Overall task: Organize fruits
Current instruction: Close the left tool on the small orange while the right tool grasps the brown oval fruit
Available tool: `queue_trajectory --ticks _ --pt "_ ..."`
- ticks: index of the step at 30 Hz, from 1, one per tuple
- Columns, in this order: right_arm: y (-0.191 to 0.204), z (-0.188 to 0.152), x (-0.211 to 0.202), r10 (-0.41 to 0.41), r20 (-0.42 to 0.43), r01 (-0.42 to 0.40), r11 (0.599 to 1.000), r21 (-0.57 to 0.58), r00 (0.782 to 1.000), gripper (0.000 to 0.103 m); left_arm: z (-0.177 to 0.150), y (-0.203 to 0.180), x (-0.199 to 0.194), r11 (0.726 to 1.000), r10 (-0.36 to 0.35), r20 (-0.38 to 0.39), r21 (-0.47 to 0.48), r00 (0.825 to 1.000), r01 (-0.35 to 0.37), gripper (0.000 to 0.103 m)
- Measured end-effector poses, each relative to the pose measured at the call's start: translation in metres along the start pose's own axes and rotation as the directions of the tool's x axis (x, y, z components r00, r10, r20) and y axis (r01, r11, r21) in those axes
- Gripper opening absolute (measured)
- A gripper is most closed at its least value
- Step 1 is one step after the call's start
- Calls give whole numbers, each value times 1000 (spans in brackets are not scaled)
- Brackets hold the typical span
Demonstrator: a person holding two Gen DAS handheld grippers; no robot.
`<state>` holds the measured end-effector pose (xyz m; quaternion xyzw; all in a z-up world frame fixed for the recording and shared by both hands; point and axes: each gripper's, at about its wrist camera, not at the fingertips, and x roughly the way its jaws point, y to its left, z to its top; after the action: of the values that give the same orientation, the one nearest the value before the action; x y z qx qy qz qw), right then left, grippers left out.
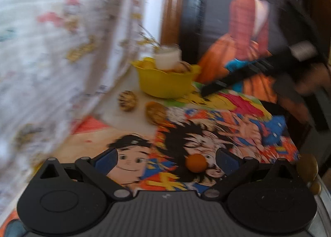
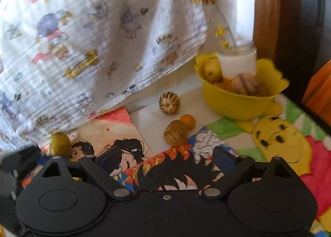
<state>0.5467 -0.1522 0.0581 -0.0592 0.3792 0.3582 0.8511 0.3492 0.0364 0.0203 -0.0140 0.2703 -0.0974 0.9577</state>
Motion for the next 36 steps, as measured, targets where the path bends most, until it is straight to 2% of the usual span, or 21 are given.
queue_trajectory --ticks 4,15,19,21,26,30,32,36 --pt "-7 7 32 34 -47 -32 999 38 998 88 -4 -9 21 998 -50 -17 36 999 51 102" --pt "-35 12 100 62 -101 -44 984 171 993 73 -12 -15 71 994 -109 -90 -8 990 109 82" --pt "-40 14 115 73 -94 -53 977 205 993 71 -12 -16 80 993 -122 -118 -23 985 120 74" --pt "-40 15 121 73 -93 -52 976 211 993 70 -13 -15 84 992 -127 -131 -34 983 124 65" --pt "-38 16 134 68 -96 -46 974 221 993 67 -12 -12 87 992 -120 -128 -53 984 114 56" --pt "-37 16 137 60 -86 -39 974 224 994 62 -12 -11 88 988 -145 -127 -74 981 137 42" --pt "-37 16 137 58 -85 -38 974 222 995 56 -12 -11 88 986 -155 -127 -83 980 145 38" --pt "-37 16 137 57 -80 -38 975 220 995 50 -12 -9 88 982 -166 -124 -107 978 153 36"
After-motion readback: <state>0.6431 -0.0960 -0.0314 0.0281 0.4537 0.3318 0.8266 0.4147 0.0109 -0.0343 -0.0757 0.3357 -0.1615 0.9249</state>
